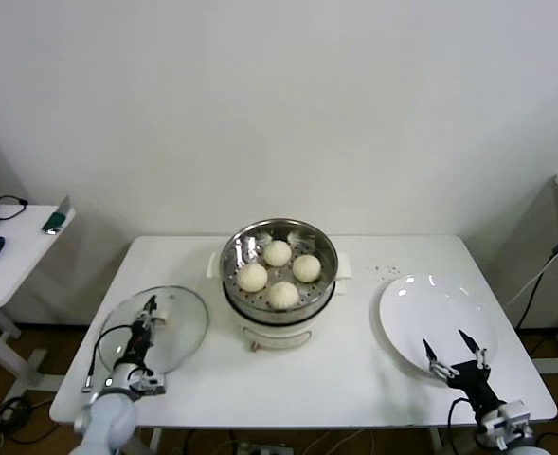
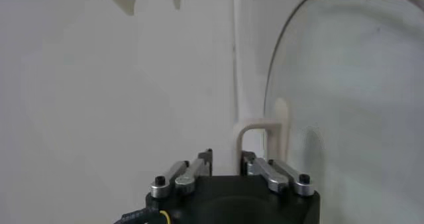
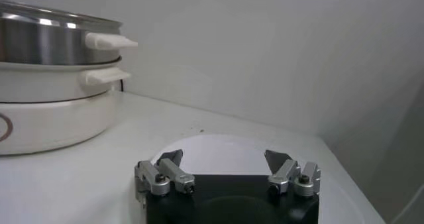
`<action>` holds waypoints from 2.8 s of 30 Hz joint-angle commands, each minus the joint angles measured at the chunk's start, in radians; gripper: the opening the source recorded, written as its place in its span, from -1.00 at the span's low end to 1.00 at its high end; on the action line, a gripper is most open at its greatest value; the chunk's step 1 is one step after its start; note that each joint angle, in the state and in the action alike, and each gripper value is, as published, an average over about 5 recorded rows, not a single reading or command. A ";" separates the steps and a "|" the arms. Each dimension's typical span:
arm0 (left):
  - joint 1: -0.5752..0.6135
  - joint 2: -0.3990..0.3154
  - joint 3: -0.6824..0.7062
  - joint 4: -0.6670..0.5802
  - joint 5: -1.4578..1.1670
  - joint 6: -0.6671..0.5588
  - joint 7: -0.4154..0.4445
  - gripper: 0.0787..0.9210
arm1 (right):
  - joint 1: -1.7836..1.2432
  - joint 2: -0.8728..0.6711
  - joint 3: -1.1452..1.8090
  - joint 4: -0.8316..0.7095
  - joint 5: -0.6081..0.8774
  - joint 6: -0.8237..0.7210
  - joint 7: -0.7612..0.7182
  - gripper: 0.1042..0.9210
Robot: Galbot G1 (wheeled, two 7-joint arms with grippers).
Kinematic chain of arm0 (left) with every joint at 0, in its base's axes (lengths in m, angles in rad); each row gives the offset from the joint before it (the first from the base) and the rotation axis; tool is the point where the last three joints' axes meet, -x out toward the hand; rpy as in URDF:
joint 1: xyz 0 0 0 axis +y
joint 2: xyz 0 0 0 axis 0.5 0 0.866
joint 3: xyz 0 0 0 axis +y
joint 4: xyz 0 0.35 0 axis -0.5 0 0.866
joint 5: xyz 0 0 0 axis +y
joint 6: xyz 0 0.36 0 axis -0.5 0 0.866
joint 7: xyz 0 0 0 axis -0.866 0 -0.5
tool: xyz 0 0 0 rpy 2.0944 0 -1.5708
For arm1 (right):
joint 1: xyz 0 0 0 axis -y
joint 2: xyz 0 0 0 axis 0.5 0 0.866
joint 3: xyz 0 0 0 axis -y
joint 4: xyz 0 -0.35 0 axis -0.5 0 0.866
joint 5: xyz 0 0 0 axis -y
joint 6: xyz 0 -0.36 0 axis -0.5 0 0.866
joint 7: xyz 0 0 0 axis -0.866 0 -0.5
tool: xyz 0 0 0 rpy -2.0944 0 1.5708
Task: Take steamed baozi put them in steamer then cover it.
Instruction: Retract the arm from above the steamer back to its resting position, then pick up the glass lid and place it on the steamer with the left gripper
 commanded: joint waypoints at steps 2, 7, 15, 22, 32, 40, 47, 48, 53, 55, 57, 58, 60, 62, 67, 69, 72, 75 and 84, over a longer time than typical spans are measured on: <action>0.045 0.038 0.005 -0.146 -0.051 0.033 0.019 -0.54 | 0.006 -0.003 0.001 -0.011 -0.002 0.003 -0.001 0.76; 0.120 0.072 0.001 -0.291 -0.072 0.091 0.021 -0.81 | 0.017 -0.009 -0.003 -0.021 -0.002 0.003 -0.001 0.76; 0.259 0.153 0.003 -0.573 -0.120 0.338 0.018 -0.83 | 0.043 -0.029 -0.021 -0.035 -0.004 0.001 0.001 0.76; 0.266 0.296 0.058 -0.742 -0.182 0.532 0.042 -0.83 | 0.079 -0.045 -0.044 -0.047 -0.004 -0.004 0.002 0.76; -0.051 0.468 0.460 -0.813 -0.209 0.747 0.200 -0.83 | 0.155 -0.045 -0.096 -0.071 -0.043 -0.007 0.012 0.76; -0.321 0.298 0.747 -0.694 -0.115 0.824 0.393 -0.83 | 0.193 -0.036 -0.120 -0.083 -0.070 -0.013 0.023 0.76; -0.401 0.109 0.840 -0.578 0.009 0.824 0.527 -0.83 | 0.204 -0.037 -0.121 -0.086 -0.076 -0.015 0.027 0.76; -0.406 0.082 0.844 -0.559 0.021 0.824 0.536 -0.83 | 0.204 -0.037 -0.120 -0.086 -0.077 -0.015 0.027 0.76; -0.415 -0.020 0.844 -0.460 0.049 0.824 0.533 -0.83 | 0.199 -0.035 -0.113 -0.086 -0.081 -0.012 0.026 0.76; -0.416 -0.054 0.840 -0.428 0.055 0.824 0.526 -0.83 | 0.196 -0.034 -0.110 -0.088 -0.082 -0.011 0.026 0.76; -0.420 -0.085 0.839 -0.399 0.061 0.824 0.520 -0.83 | 0.195 -0.033 -0.107 -0.090 -0.083 -0.009 0.025 0.76; -0.423 -0.098 0.838 -0.387 0.065 0.824 0.519 -0.83 | 0.195 -0.033 -0.106 -0.091 -0.083 -0.009 0.025 0.76; -0.428 -0.123 0.839 -0.365 0.068 0.824 0.517 -0.83 | 0.194 -0.033 -0.104 -0.092 -0.083 -0.008 0.025 0.76; -0.435 -0.143 0.835 -0.345 0.066 0.824 0.511 -0.83 | 0.194 -0.033 -0.103 -0.092 -0.083 -0.007 0.024 0.76; -0.455 -0.152 0.834 -0.305 0.043 0.824 0.484 -0.83 | 0.189 -0.033 -0.098 -0.094 -0.083 -0.005 0.021 0.76; -0.458 -0.149 0.837 -0.286 0.029 0.824 0.473 -0.83 | 0.189 -0.033 -0.098 -0.096 -0.083 -0.005 0.020 0.76; -0.460 -0.149 0.834 -0.256 0.011 0.824 0.451 -0.83 | 0.190 -0.034 -0.099 -0.097 -0.083 -0.005 0.018 0.76; -0.466 -0.147 0.833 -0.235 0.003 0.824 0.436 -0.83 | 0.192 -0.034 -0.101 -0.097 -0.085 -0.006 0.018 0.76; -0.470 -0.147 0.826 -0.208 -0.010 0.824 0.407 -0.83 | 0.195 -0.034 -0.105 -0.098 -0.089 -0.006 0.018 0.76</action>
